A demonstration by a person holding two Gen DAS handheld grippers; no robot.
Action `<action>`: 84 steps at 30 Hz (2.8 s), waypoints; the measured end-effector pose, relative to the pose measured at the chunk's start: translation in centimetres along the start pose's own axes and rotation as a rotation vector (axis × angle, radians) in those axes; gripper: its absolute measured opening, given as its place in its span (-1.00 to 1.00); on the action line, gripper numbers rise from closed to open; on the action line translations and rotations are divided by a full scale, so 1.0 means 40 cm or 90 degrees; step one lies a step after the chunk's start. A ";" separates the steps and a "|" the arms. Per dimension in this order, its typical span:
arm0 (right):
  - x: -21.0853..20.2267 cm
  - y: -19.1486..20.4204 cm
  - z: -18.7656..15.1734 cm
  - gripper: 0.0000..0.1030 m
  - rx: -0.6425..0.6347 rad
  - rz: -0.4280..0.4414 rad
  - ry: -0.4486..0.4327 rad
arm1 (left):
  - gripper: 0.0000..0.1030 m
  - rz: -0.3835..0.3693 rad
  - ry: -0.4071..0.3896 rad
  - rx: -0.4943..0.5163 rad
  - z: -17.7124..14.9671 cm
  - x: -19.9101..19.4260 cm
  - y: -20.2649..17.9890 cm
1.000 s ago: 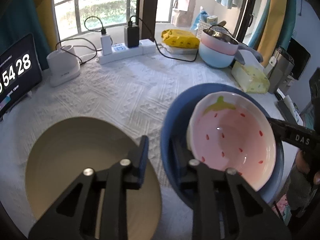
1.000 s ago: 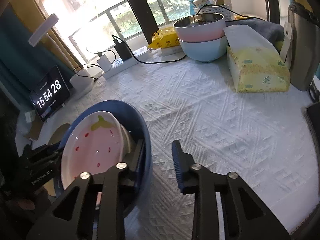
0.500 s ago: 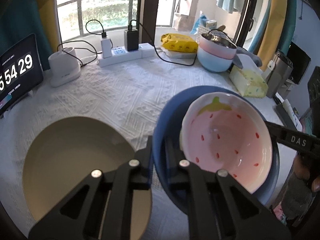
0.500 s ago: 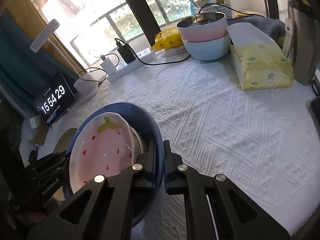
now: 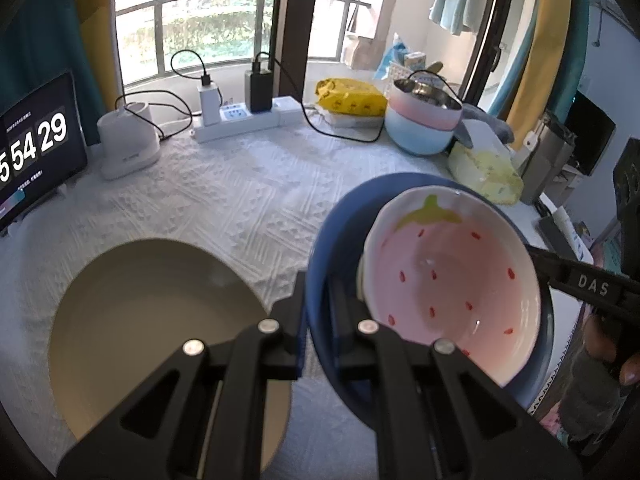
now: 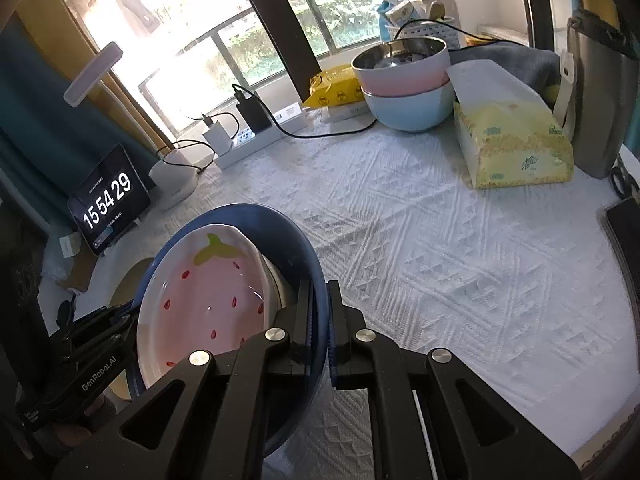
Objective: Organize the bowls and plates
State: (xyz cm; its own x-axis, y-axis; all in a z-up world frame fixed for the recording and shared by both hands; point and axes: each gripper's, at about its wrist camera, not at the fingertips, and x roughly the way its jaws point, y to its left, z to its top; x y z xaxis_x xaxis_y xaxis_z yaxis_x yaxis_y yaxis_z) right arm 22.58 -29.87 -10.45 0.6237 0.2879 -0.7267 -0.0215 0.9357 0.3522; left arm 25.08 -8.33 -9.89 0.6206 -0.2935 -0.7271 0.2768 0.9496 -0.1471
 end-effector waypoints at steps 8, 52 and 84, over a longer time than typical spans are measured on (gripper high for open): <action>-0.027 0.011 0.002 -0.86 -0.006 0.000 -0.009 | -0.87 -0.001 -0.011 -0.002 0.003 -0.031 -0.002; -0.018 0.267 0.002 -0.86 -0.105 0.017 -0.003 | -0.87 0.016 -0.065 -0.093 -0.049 -0.179 0.210; 0.150 0.478 0.000 -0.86 -0.177 0.043 0.054 | -0.87 0.059 -0.059 -0.182 -0.105 -0.188 0.446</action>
State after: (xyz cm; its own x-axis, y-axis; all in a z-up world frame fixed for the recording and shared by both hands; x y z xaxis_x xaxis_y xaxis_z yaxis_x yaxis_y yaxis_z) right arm 25.92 -10.25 -8.10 0.5466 0.3561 -0.7579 -0.2811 0.9306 0.2345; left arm 22.27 11.29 -9.88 0.7014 -0.2001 -0.6841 0.0059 0.9614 -0.2751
